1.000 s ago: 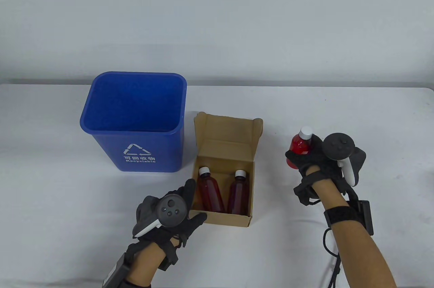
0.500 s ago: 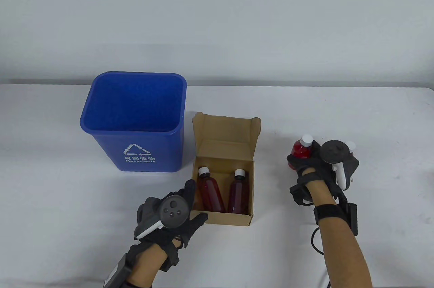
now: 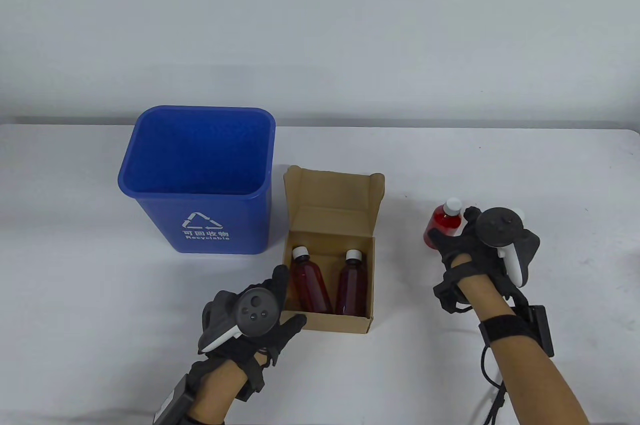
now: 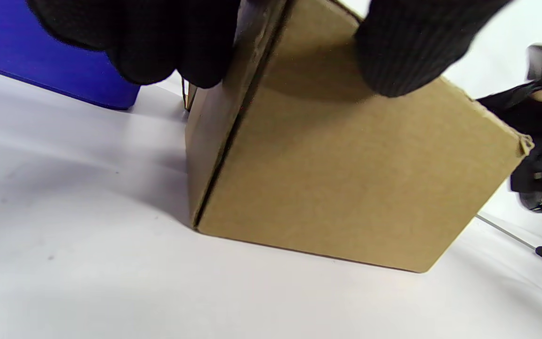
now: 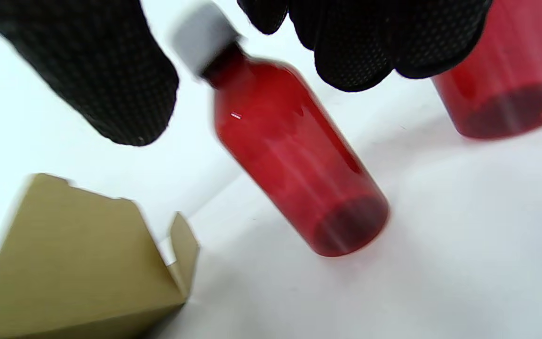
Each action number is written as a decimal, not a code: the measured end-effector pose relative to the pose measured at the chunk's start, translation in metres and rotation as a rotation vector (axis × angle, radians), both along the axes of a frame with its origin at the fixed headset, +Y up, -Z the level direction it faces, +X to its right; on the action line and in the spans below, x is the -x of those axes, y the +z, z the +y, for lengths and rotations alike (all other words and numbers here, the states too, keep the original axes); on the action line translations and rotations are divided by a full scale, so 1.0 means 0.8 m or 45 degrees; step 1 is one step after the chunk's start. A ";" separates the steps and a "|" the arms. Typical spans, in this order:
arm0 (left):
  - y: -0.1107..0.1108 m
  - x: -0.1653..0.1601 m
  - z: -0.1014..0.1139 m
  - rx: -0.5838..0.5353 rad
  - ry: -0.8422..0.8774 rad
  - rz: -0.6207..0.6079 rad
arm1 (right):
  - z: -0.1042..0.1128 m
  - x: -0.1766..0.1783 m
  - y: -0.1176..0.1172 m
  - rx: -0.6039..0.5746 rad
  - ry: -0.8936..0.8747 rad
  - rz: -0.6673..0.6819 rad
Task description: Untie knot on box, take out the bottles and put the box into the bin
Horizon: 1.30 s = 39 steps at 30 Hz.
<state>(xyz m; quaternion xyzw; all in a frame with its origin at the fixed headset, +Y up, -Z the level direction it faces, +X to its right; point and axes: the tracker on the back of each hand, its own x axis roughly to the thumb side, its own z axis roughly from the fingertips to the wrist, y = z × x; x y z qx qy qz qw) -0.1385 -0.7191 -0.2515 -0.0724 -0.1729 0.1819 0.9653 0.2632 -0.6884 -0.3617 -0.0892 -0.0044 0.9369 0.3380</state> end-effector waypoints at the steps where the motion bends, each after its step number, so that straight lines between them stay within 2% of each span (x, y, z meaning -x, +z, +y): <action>1: 0.000 0.000 0.000 0.000 0.000 0.002 | 0.009 0.005 0.006 -0.027 0.016 0.031; 7: 0.001 0.000 0.000 -0.006 0.009 0.009 | 0.062 0.055 0.041 -0.151 0.148 0.254; 9: 0.001 0.000 0.000 -0.012 0.013 0.011 | 0.076 0.085 0.052 -0.178 0.204 0.357; 19: 0.000 -0.001 0.000 -0.020 0.033 0.029 | 0.089 0.211 0.063 -0.171 0.387 0.683; 26: 0.000 -0.001 0.001 -0.023 0.030 0.031 | 0.071 0.294 0.054 -0.022 0.513 0.804; 29: -0.001 -0.001 0.001 -0.030 0.026 0.031 | 0.053 0.318 0.043 0.098 0.609 0.810; 30: -0.001 0.000 0.001 -0.031 0.029 0.033 | 0.043 0.328 0.037 0.195 0.654 0.810; 34: -0.001 0.001 0.001 -0.032 0.039 0.033 | 0.019 0.347 0.022 0.420 0.723 0.792; 39: -0.002 0.001 0.001 -0.026 0.056 0.030 | -0.007 0.359 0.003 0.615 0.759 0.755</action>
